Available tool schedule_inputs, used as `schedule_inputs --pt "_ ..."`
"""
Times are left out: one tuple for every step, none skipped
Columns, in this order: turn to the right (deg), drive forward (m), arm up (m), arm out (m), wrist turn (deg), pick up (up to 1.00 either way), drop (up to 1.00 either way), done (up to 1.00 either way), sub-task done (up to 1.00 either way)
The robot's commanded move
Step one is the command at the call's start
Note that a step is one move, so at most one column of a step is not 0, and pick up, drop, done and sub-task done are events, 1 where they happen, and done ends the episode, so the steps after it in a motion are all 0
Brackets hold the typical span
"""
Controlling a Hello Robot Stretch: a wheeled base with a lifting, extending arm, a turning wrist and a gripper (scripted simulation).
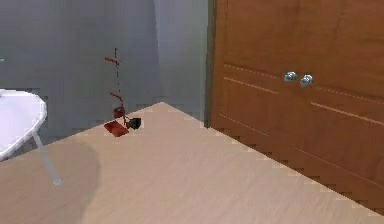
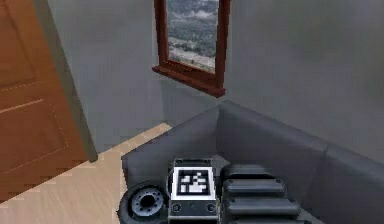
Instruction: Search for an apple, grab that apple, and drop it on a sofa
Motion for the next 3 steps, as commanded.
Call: schedule_inputs --pt "18.0 0.00 0.00 0.00 0.0 0.00 0.00 0.00 0.00" --pt "3.0 0.00 0.00 0.00 0.0 0.00 0.00 0.00 0.00" --pt "0.0 0.00 0.00 0.28 0.0 0.00 0.00 0.00 0.00"
